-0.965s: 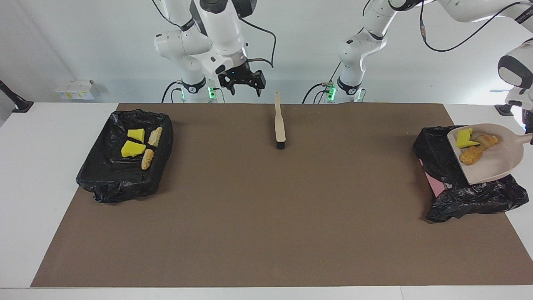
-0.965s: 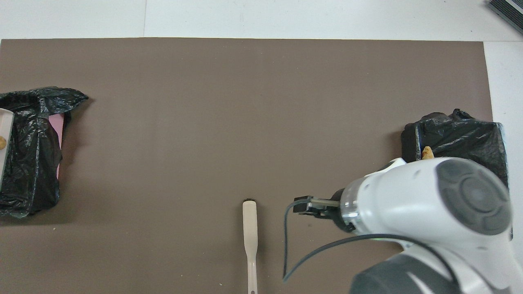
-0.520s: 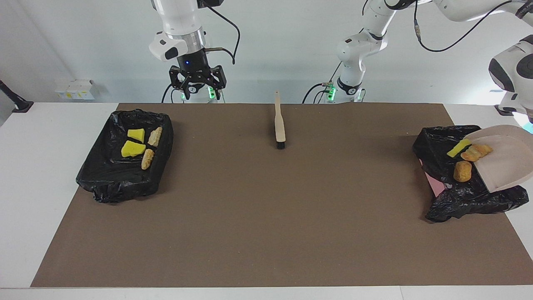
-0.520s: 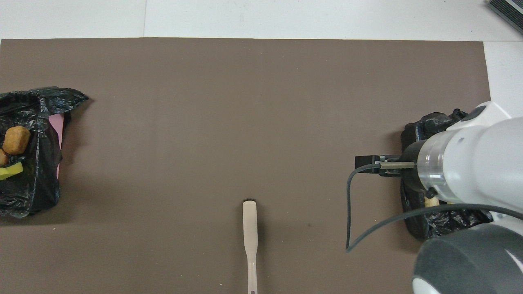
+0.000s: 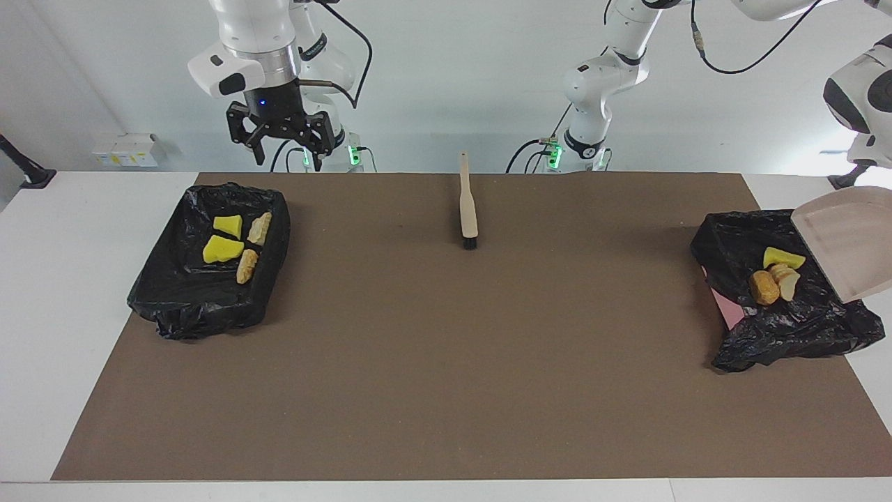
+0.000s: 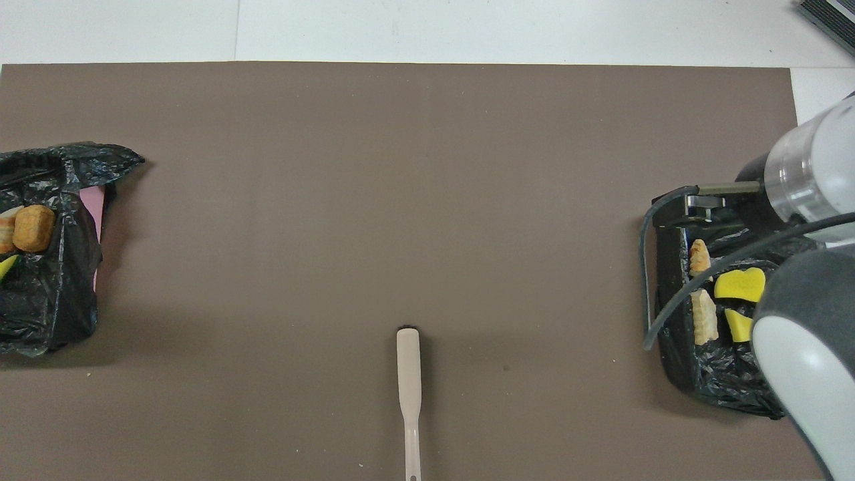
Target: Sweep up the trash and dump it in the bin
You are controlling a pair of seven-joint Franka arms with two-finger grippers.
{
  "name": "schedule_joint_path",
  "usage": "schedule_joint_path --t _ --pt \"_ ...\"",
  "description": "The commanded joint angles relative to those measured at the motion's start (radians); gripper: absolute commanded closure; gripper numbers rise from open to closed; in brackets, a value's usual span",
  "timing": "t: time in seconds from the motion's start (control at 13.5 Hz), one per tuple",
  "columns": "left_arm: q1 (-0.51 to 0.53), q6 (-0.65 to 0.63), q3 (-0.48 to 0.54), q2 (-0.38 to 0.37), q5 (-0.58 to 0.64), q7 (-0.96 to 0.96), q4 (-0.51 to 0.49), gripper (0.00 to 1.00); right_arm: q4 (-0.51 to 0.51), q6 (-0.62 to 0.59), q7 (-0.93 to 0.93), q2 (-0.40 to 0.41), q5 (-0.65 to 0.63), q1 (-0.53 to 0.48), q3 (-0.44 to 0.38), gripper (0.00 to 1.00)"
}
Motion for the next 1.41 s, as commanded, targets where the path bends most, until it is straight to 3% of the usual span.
schedule_joint_path --t 0.0,0.22,0.52,0.89,1.19,1.34 --pt "-0.083 -0.124 0.007 -0.023 0.053 -0.069 -0.012 1.00 0.017 -0.055 -0.046 0.003 0.013 -0.026 0.017 0.00" --pt "-0.163 -0.254 0.004 -0.037 0.064 -0.133 -0.013 1.00 -0.029 -0.052 -0.043 -0.030 0.135 -0.098 0.014 0.00" --pt "-0.286 -0.387 0.002 -0.046 0.197 -0.268 -0.019 1.00 -0.066 -0.044 -0.037 -0.051 0.130 -0.097 0.014 0.00" --pt "-0.296 -0.375 0.001 -0.050 0.271 -0.284 -0.027 1.00 -0.063 -0.044 -0.048 -0.050 0.119 -0.099 0.014 0.00" --pt "-0.296 -0.368 -0.002 -0.063 0.239 -0.311 -0.049 1.00 -0.061 -0.021 -0.043 -0.048 0.116 -0.089 0.014 0.00" --pt "-0.286 -0.381 -0.001 -0.063 0.086 -0.373 -0.049 1.00 -0.058 -0.017 -0.043 -0.044 0.113 -0.091 0.014 0.00"
